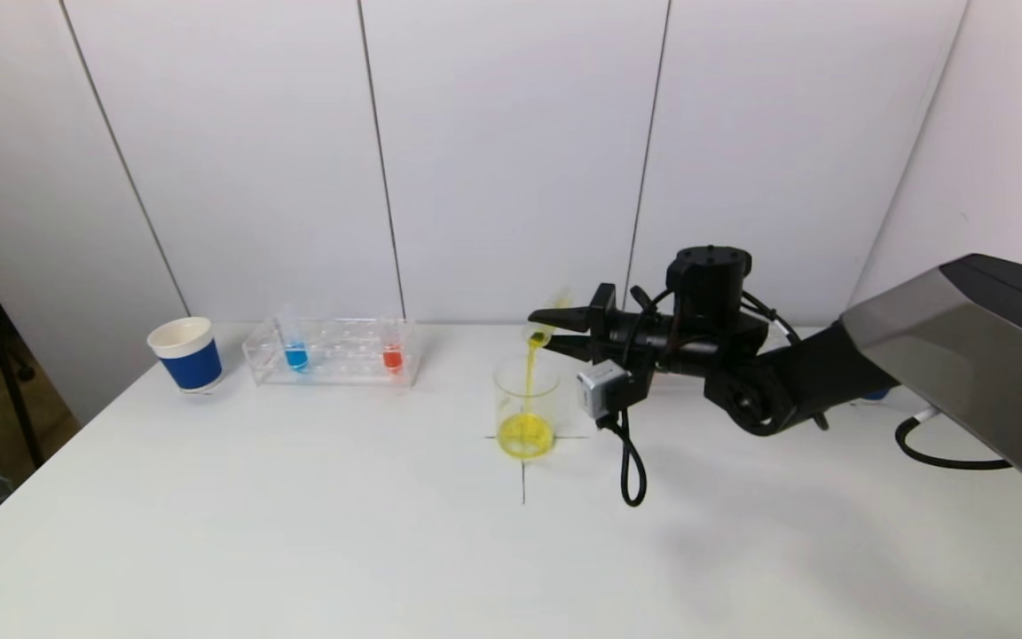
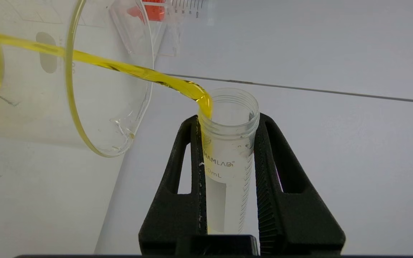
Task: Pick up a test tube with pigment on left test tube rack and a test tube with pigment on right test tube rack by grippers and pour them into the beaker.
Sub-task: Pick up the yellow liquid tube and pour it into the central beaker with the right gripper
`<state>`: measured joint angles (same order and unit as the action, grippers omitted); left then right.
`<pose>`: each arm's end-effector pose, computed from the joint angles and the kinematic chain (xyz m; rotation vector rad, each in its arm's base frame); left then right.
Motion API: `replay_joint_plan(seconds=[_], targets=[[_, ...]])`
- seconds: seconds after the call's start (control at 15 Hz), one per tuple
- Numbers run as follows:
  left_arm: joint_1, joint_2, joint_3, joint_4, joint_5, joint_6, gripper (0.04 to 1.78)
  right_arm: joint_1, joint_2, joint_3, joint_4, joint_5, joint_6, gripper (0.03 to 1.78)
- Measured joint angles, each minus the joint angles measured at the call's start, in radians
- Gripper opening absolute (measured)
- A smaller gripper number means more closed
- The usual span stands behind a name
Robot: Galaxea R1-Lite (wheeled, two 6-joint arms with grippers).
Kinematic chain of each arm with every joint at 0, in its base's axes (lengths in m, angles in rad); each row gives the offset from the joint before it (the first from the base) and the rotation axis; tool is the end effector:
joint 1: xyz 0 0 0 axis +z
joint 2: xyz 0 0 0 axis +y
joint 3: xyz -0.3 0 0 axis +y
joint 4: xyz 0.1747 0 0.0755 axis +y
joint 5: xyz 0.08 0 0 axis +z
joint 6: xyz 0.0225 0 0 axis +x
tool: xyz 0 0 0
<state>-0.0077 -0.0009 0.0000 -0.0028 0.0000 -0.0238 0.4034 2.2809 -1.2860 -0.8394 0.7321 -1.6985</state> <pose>-0.0229 0.0002 0.0758 -0.0238 -0.0036 -0.0077 0.4076 0.1903 0.1071 -1.4648 -0.8278 0.9684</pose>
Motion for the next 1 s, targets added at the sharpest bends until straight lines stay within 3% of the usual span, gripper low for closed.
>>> replay_joint_plan(seconds=[0.4, 1.0], targets=[[0.0, 0.0, 0.0, 0.0, 0.0, 0.0, 1.76, 0.0, -0.005, -0.012, 0.044, -0.003, -0.044, 0.45], [0.0, 0.0, 0.0, 0.0, 0.0, 0.0, 1.76, 0.0, -0.025, -0.05, 0.166, -0.027, -0.161, 0.45]])
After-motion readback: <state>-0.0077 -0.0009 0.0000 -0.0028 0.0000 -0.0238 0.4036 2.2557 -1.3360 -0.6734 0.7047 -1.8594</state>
